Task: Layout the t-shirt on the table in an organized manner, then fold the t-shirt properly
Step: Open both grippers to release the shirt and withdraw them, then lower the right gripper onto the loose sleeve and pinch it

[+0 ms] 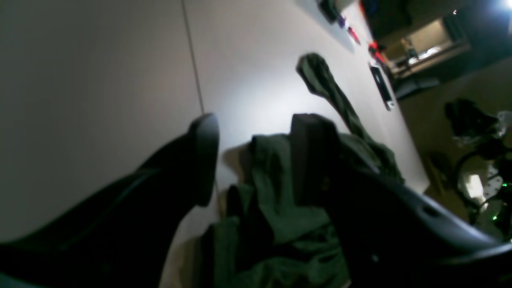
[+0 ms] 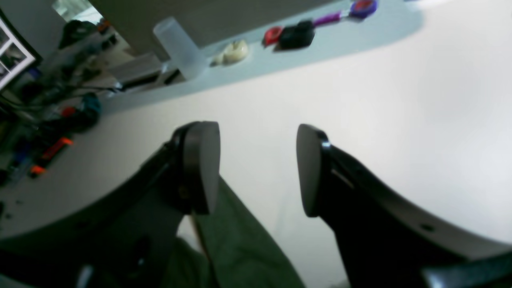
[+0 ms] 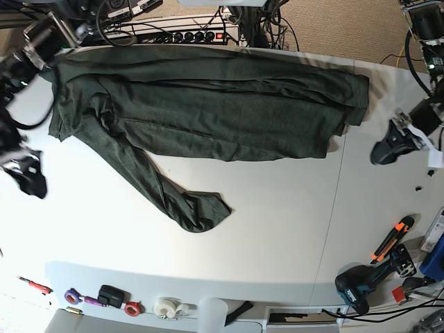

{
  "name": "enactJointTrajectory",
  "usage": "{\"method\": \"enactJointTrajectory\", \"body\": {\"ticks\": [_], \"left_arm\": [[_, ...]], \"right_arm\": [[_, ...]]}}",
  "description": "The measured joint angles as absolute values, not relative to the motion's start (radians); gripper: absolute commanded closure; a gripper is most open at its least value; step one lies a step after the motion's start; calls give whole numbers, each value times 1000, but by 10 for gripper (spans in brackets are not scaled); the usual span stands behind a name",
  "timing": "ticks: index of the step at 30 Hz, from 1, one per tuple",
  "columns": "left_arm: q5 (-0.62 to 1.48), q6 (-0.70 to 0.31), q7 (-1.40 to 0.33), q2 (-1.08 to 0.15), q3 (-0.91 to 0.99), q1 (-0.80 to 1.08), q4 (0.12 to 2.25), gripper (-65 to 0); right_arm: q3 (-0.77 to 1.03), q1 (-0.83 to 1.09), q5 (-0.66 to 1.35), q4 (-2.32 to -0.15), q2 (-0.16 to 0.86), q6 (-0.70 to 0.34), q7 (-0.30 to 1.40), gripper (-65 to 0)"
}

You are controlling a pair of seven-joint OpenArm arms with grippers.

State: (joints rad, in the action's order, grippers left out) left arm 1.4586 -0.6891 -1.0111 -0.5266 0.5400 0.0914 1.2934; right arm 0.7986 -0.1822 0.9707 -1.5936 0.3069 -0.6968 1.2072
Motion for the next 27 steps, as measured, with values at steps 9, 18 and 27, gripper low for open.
{"method": "enactJointTrajectory", "body": {"ticks": [9,18,27], "left_arm": [[1456,-689,-1013,-527,566,93,1294,-296],[1456,-689,-1013,-527,566,94,1294,-296],[1456,-689,-1013,-527,566,94,1294,-296]], "right_arm": [[316,-328,554,-1182,242,-690,883,-312],[222,-590,436,-686,226,-675,776,-312],[222,-587,464,-688,122,-692,866,-81]]}}
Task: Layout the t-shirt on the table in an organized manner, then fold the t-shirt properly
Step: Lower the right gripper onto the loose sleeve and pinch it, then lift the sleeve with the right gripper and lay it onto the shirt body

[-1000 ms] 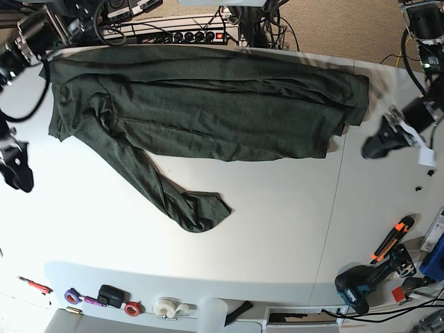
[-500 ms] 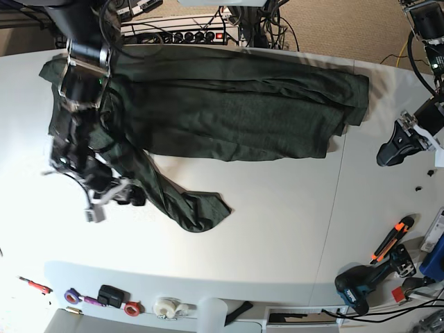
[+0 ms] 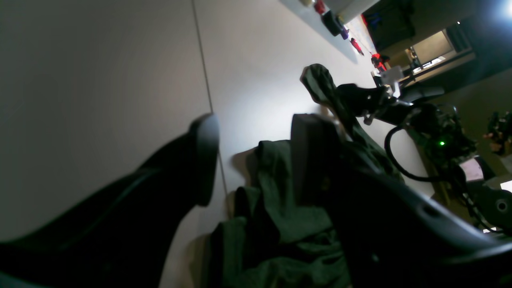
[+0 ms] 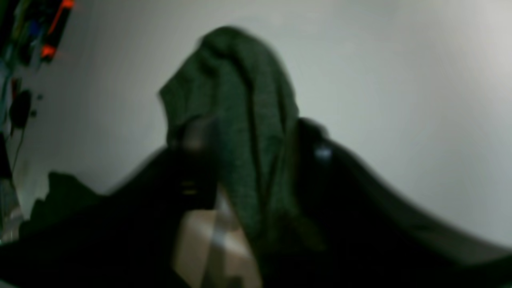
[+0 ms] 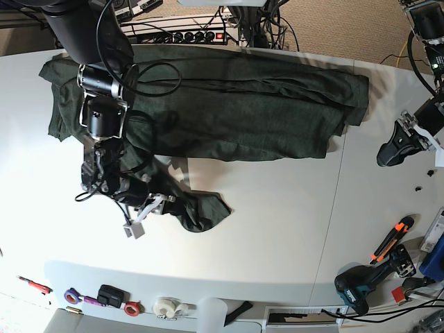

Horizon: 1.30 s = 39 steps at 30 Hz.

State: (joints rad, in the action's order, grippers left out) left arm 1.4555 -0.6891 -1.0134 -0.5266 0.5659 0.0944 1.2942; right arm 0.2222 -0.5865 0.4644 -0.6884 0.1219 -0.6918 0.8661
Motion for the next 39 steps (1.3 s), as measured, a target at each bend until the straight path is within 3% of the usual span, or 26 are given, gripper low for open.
{"method": "enactJointTrajectory", "body": {"ticks": [1,6,11,17,23,28,33,39], "left_arm": [[1456,-689,-1013,-527,566,94,1294,-296],[1456,-688,-1013,-527,566,95,1294,-296],[1456,-689,-1013,-527,566,95,1295,-296],[1454,-686,-1013,-526,564,96,1296,-283],[1456,-688,-1013,-527,565,95,1295,-283],[1456,-690,-1013,-527,565,94,1295,-283],[1456,-690,-1013,-527,565,94,1295,-283],[1456,-689,-1013,-527,565,94,1295,-283]], "right_arm": [[221,-583,456,-689,125,-689,870,0],[254,-569,437,-789,184,-674,926,0],[383,-490,664,-1137,204,-689,1180,0],[474,-138,806,-1687,105,-693,1352,0],[439,95,863,-2112,-20,-700,1329,0],[304,194,858,-2209,-76,-697,1321,0],[138,240,619,-2207,-91,-696,1233,0],[4,239,441,-2207,-86,-588,1102,0]]}}
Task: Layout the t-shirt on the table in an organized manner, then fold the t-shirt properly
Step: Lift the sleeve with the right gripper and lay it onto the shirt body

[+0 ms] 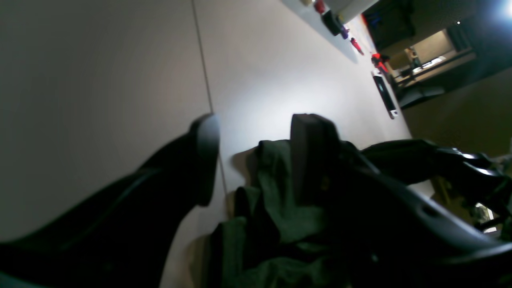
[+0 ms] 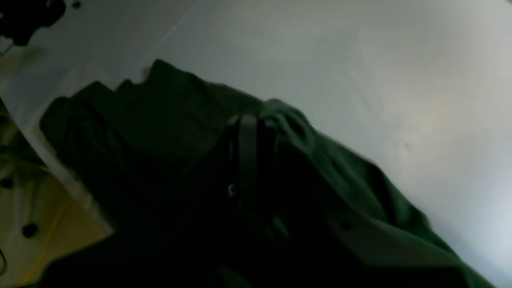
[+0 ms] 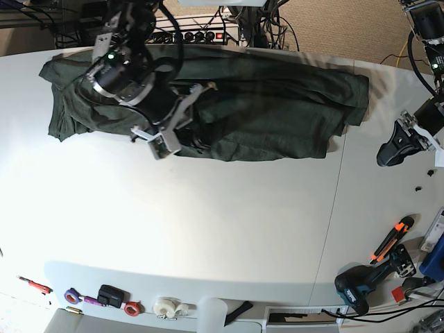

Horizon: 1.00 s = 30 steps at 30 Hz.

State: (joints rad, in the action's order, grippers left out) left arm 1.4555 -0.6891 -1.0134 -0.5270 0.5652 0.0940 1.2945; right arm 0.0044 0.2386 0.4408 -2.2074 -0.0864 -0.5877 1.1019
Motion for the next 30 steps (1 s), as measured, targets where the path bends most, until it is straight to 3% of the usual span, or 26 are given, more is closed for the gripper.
{"method": "enactJointTrajectory", "body": {"ticks": [8,17,18,20,21,28,30], "left_arm": [[1456,-689,-1013,-521,565,94,1295,-283],[1456,-689,-988,-488,565,94,1295,-283],[1456,-689,-988,-479,565,94,1295,-283],[1456,-689,-991,-462,565,94,1295,-283],[1456,-689,-991,-455,565,94,1295,-283],[1456,-689,-991,-441,565,94,1295,-283],[1456,-689,-991,-440,565,94,1295,-283]], "right_arm": [[-226,239,241,-2207,-86,-503,1064,0],[-317,242,179,-2207,-83,-471,1060,0],[-317,242,177,-2207,-83,-471,1070,-65],[-317,247,169,-2207,-83,-471,1065,-257],[-317,253,169,-2207,-83,-471,1059,-312],[-317,260,138,-2207,-83,-471,988,-322],[-316,257,68,-2207,-83,-407,931,-322]]}}
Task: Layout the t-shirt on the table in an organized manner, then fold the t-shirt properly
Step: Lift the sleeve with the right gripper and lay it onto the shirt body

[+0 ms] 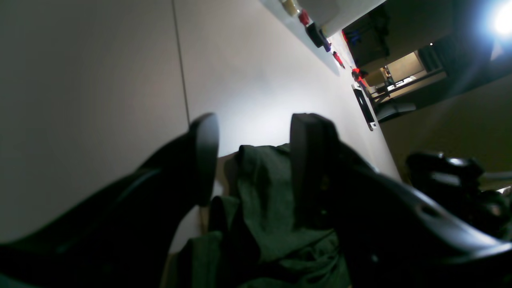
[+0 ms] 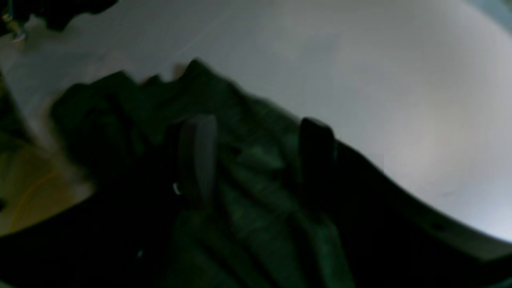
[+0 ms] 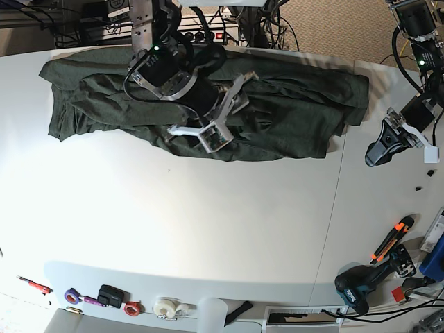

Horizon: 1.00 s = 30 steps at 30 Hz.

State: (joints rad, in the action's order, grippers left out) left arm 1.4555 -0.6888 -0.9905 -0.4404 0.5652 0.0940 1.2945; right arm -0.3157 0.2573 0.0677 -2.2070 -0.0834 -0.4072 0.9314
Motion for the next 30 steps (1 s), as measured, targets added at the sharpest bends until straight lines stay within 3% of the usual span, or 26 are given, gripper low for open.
{"method": "enactJointTrajectory", "body": {"ticks": [3,5,10,18,19,23,25,30], "left_arm": [[1456,-689,-991,-441,565,94,1295,-283],[1456,-689,-991,-440,565,94,1295,-283],[1456,-689,-991,-441,565,92,1295,-283],[1456,-689,-991,-440,565,91,1295,-283],[1456,-689,-991,-440,565,91,1295,-283],[1456,-689,-991,-440,565,91,1295,-283],[1456,-689,-991,-440,565,91,1295,-283],[1456,-689,-991,-440,565,91,1295,-283]], "right_arm": [[-275,253,-29,-2204,-84,-255,928,-322],[-219,252,-4,-2165,-84,-231,930,-322],[-106,255,162,-1996,-84,-269,951,-322],[-98,219,184,-1871,-84,-295,958,-319],[-98,219,183,-1869,-84,-295,960,-295],[-98,210,187,-1869,-84,-318,962,-80],[-98,202,226,-1869,-83,-336,963,-9],[-98,193,288,-1869,-84,-368,979,0]]}}
